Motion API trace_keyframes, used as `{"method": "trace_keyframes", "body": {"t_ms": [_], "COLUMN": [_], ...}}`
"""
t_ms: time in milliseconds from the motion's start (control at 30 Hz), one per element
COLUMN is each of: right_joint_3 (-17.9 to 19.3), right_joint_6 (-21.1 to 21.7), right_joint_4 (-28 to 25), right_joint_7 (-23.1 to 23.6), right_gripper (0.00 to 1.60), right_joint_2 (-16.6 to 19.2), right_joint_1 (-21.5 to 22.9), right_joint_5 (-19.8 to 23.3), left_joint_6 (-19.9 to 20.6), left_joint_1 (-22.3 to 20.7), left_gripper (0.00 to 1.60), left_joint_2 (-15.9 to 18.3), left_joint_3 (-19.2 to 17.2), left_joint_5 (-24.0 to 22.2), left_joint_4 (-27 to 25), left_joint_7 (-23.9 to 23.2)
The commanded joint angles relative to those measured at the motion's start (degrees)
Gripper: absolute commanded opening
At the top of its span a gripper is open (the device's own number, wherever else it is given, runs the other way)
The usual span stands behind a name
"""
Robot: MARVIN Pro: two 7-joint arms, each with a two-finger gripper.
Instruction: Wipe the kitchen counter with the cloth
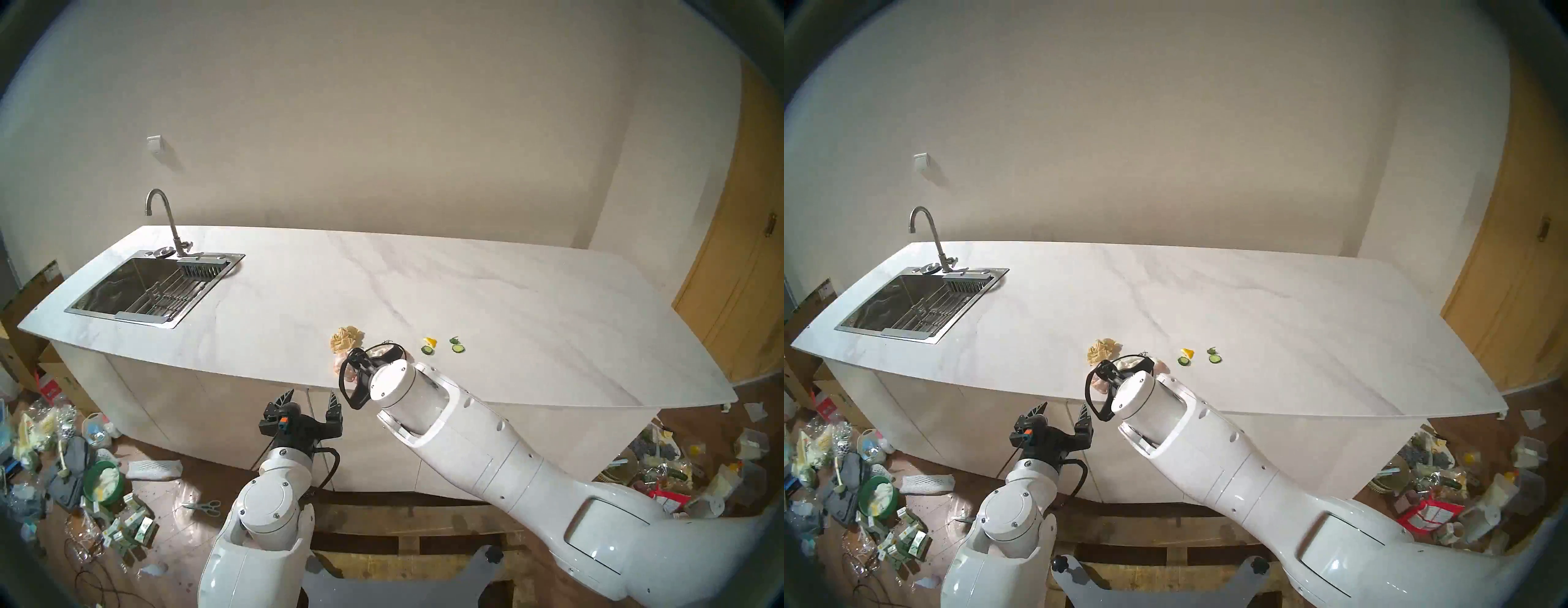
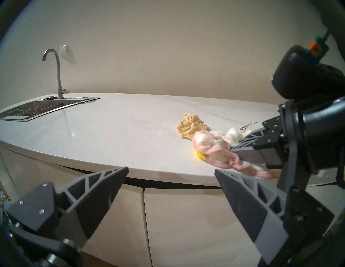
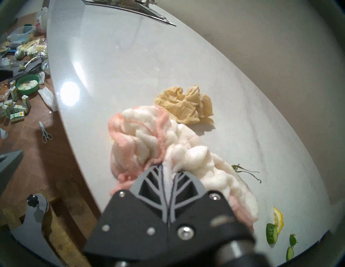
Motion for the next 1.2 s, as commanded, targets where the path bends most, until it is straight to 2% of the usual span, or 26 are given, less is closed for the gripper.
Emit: {"method": "trace_keyframes", "body": {"t_ms": [0, 367, 633, 767, 800, 867, 1067, 1100, 1133, 1167], "right_joint_3": [4.8, 8.0, 9.9, 10.6, 10.6, 10.9, 12.3, 13.1, 13.5, 13.9], "right_joint_6": [-0.6, 1.1, -2.7, -3.6, -4.2, -3.8, -4.7, -3.5, -3.3, -4.2], "right_joint_4": [1.7, -7.1, -12.1, -15.2, -14.4, -16.9, -19.9, -23.5, -24.8, -22.7], "right_joint_7": [-2.9, -1.0, -3.4, -2.1, -1.6, -0.6, 0.9, 1.3, 1.7, 1.8], "right_gripper": [0.0, 0.0, 0.0, 0.0, 0.0, 0.0, 0.0, 0.0, 0.0, 0.0], "right_joint_2": [-1.6, 4.4, 5.1, 5.5, 5.2, 6.4, 8.0, 9.5, 10.7, 10.2], "right_joint_1": [2.0, -2.2, -5.4, -4.9, -3.9, -3.8, -2.5, -3.7, -3.9, -3.0], "right_joint_5": [1.2, 3.4, 3.5, 4.4, 4.5, 4.9, 5.2, 5.8, 5.6, 5.7], "left_joint_6": [-0.4, -0.3, -0.3, -0.3, -0.3, -0.4, -0.4, -0.4, -0.4, -0.4], "left_joint_1": [-0.2, -0.1, -0.1, -0.2, -0.2, -0.3, -0.3, -0.3, -0.3, -0.3], "left_gripper": [1.6, 1.6, 1.6, 1.6, 1.6, 1.6, 1.6, 1.6, 1.6, 1.6], "left_joint_2": [0.1, 0.2, 0.2, 0.2, 0.2, 0.1, 0.1, 0.1, 0.1, 0.2], "left_joint_3": [0.1, 0.1, 0.2, 0.2, 0.2, 0.2, 0.2, 0.2, 0.2, 0.2], "left_joint_5": [-0.2, -0.3, -0.3, -0.2, -0.2, -0.2, -0.2, -0.2, -0.2, -0.2], "left_joint_4": [-1.9, -2.0, -2.0, -1.8, -1.8, -1.7, -1.6, -1.6, -1.7, -1.7], "left_joint_7": [-0.4, -0.5, -0.4, -0.3, -0.3, -0.3, -0.2, -0.2, -0.3, -0.3]}}
